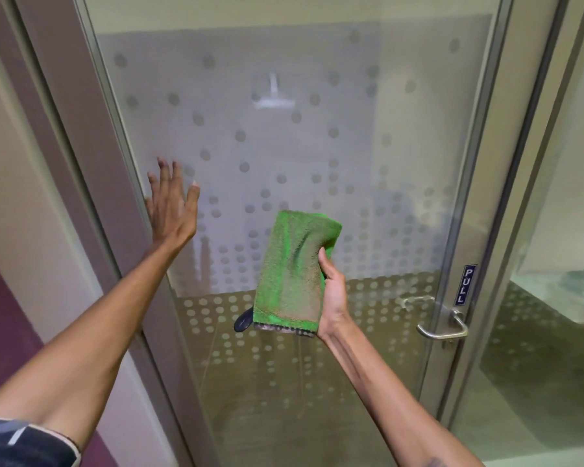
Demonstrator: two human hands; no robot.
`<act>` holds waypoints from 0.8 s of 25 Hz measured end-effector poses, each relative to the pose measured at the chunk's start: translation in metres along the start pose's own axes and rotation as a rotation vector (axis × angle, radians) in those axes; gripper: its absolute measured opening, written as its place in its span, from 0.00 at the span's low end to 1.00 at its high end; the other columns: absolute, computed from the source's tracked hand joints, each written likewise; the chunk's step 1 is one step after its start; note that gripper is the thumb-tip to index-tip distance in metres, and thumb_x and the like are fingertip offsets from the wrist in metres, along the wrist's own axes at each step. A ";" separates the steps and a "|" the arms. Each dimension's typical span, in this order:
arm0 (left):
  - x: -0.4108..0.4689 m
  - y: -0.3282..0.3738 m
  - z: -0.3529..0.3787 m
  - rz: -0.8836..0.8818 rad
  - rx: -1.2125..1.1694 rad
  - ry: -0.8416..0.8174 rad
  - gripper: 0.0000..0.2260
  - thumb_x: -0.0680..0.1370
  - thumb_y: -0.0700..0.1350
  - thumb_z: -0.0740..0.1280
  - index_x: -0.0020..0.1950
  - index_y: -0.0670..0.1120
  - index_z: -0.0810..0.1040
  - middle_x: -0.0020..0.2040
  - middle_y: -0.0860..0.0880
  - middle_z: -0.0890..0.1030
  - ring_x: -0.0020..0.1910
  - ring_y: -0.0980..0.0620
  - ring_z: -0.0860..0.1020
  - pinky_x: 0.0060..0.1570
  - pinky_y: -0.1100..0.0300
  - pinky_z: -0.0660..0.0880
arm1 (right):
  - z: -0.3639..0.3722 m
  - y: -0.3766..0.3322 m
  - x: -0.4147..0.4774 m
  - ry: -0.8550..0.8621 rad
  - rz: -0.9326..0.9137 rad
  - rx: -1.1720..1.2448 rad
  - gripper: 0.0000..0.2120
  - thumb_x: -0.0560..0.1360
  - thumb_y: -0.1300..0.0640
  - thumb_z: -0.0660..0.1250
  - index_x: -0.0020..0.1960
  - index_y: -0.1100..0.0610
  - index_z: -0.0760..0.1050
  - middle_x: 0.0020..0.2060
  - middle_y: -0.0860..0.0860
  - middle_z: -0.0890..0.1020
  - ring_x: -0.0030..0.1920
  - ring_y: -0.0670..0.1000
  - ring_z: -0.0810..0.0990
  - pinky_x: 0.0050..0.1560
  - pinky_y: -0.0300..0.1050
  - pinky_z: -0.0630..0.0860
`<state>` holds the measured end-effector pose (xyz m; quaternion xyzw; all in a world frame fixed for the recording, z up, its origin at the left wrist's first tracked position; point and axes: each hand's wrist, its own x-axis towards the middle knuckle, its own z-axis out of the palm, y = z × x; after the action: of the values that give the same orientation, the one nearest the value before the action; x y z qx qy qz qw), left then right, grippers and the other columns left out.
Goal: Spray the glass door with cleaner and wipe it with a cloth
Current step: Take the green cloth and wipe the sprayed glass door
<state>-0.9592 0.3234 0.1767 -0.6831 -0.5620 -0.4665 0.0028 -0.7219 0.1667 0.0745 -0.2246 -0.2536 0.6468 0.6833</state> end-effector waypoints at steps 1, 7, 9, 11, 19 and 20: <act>-0.002 0.000 0.000 0.002 0.008 -0.003 0.28 0.86 0.57 0.53 0.84 0.51 0.50 0.84 0.51 0.44 0.83 0.45 0.42 0.80 0.37 0.44 | -0.003 0.002 0.000 -0.006 0.031 0.022 0.30 0.80 0.39 0.63 0.75 0.56 0.73 0.67 0.58 0.79 0.68 0.62 0.78 0.71 0.66 0.71; -0.026 -0.008 0.019 0.342 0.268 0.145 0.28 0.86 0.54 0.52 0.84 0.50 0.46 0.85 0.46 0.46 0.83 0.40 0.43 0.78 0.37 0.40 | -0.023 0.020 0.003 0.039 0.044 0.048 0.33 0.75 0.46 0.69 0.75 0.62 0.71 0.65 0.61 0.77 0.63 0.61 0.76 0.73 0.67 0.69; -0.030 -0.016 0.034 0.394 0.323 0.158 0.28 0.86 0.54 0.51 0.84 0.51 0.45 0.84 0.46 0.47 0.83 0.40 0.43 0.78 0.35 0.40 | -0.033 0.028 0.010 0.144 -0.032 0.080 0.29 0.76 0.50 0.71 0.73 0.63 0.73 0.63 0.62 0.79 0.61 0.60 0.78 0.72 0.67 0.71; -0.035 -0.031 0.048 0.394 0.358 0.183 0.28 0.87 0.56 0.50 0.84 0.51 0.44 0.84 0.47 0.47 0.82 0.44 0.41 0.77 0.34 0.40 | -0.048 0.037 0.019 0.304 -0.178 0.075 0.20 0.77 0.55 0.73 0.66 0.60 0.78 0.57 0.58 0.84 0.56 0.57 0.82 0.64 0.61 0.79; -0.030 -0.065 0.110 0.416 0.350 0.326 0.28 0.86 0.57 0.48 0.84 0.50 0.46 0.84 0.43 0.48 0.81 0.47 0.37 0.76 0.38 0.33 | -0.158 0.135 0.048 0.723 -0.383 0.041 0.17 0.77 0.64 0.72 0.64 0.55 0.77 0.48 0.48 0.87 0.45 0.47 0.86 0.46 0.46 0.82; -0.028 -0.068 0.122 0.403 0.343 0.415 0.28 0.85 0.57 0.47 0.84 0.50 0.47 0.84 0.44 0.48 0.81 0.49 0.36 0.76 0.41 0.31 | -0.173 0.153 0.048 0.764 -0.369 0.060 0.18 0.77 0.64 0.72 0.66 0.55 0.77 0.50 0.48 0.87 0.47 0.48 0.85 0.47 0.47 0.82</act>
<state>-0.9329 0.3915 0.0544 -0.6603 -0.4734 -0.4844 0.3244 -0.7281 0.2277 -0.1534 -0.3792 0.0007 0.3909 0.8387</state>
